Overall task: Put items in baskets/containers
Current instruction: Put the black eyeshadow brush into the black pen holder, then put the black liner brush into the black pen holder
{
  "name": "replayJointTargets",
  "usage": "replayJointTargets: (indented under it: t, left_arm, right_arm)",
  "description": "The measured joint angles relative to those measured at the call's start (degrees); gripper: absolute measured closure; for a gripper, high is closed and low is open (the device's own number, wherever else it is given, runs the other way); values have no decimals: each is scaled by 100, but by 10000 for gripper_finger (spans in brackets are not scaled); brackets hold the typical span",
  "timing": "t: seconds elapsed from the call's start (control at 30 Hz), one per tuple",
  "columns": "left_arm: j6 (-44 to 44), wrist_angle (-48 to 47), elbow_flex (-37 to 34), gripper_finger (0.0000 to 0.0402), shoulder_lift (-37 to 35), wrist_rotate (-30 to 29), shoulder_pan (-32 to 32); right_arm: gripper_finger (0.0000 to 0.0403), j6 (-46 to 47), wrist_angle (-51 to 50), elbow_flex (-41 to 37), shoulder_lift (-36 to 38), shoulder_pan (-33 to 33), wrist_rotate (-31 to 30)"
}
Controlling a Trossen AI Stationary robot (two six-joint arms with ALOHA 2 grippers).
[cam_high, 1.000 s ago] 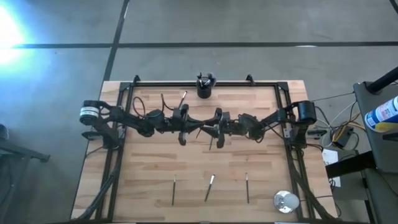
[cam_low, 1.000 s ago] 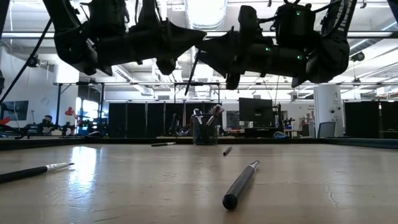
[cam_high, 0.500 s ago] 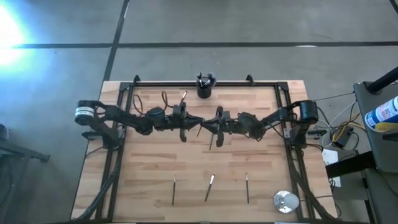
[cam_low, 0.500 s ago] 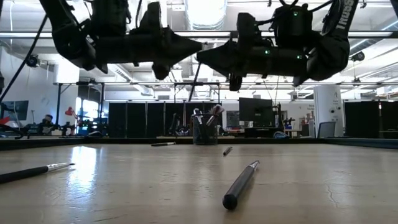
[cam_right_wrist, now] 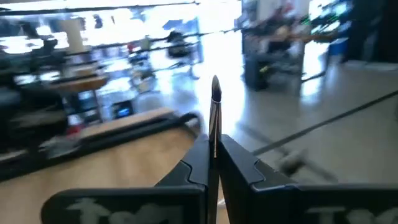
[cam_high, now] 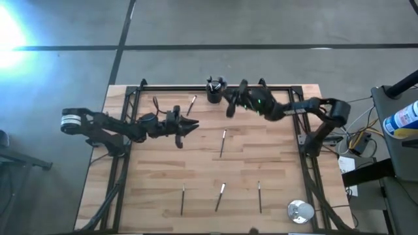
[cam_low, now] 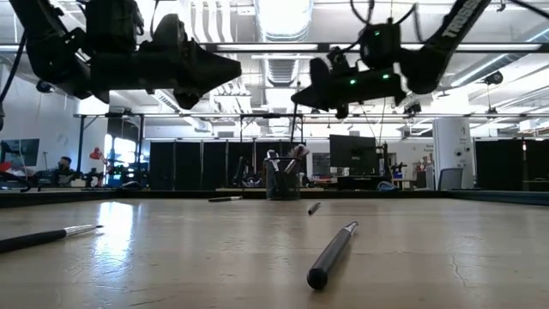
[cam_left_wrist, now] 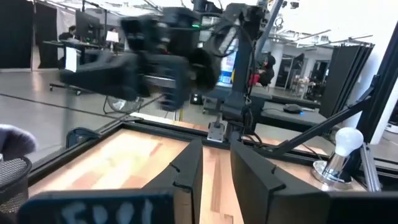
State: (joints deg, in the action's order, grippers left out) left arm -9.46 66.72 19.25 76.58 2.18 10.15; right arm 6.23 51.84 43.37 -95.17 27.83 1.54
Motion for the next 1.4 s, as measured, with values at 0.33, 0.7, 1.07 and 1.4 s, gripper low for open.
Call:
replayJointTargets:
  t: [0.33, 0.7, 1.07, 1.4]
  left_arm:
    - [3, 31, -21, 326, 23, 8, 0]
    - [-27, -4, -22, 326, 30, 10, 0]
    - [-1, -88, -23, 326, 45, 12, 0]
    - [5, -268, -23, 326, 45, 2, 0]
  right_arm:
    - [390, -371, -67, 1094, -1165, 815, 439]
    - [374, -273, -376, 1486, -1771, 969, 471]
    - [316, 32, -1691, 1823, -1657, 1002, 452]
    - [362, -155, -2716, 1730, -1090, 951, 433]
